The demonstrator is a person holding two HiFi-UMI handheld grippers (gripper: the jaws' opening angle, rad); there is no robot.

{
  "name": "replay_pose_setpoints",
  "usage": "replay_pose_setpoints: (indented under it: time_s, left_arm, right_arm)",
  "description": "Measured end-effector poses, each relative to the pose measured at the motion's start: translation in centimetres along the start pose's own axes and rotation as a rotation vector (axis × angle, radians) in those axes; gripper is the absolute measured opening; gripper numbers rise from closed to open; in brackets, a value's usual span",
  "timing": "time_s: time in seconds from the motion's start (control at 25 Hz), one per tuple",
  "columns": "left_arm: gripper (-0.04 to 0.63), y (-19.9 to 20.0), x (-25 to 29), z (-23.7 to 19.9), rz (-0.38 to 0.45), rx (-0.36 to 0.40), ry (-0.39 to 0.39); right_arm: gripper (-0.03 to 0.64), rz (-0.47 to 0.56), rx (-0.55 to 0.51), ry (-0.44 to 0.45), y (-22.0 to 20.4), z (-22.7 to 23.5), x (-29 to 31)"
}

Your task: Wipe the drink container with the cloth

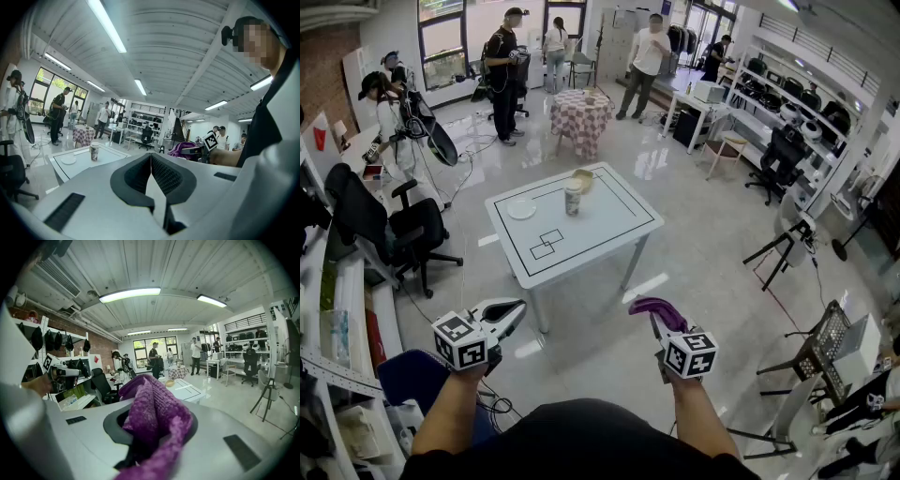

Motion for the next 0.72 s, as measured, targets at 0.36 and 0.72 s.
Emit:
replay_pose_setpoints:
  time_s: [0.36,0.72]
  left_arm:
    - [0.023,0.4,-1.9,-1.1,0.011,-0.045,0.002]
    - [0.023,-1.1,-0.7,-3.1,-0.006,-0.082,0.017]
  right_arm:
    - [0.08,-0.02,-0.013,0.022,1.1,-2.2,0.2]
    - [0.08,-0.03,0.035,0.03,0.4,-0.8,2.7]
Point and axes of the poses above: the fingertips, and each gripper's own axes: x forward along the fingers, z to its right, y out of its top, the point moved 10 cm from there along -x, backward along the fingers, and after that the axes turned 3 degrees about -y, right-handed, at the moved point
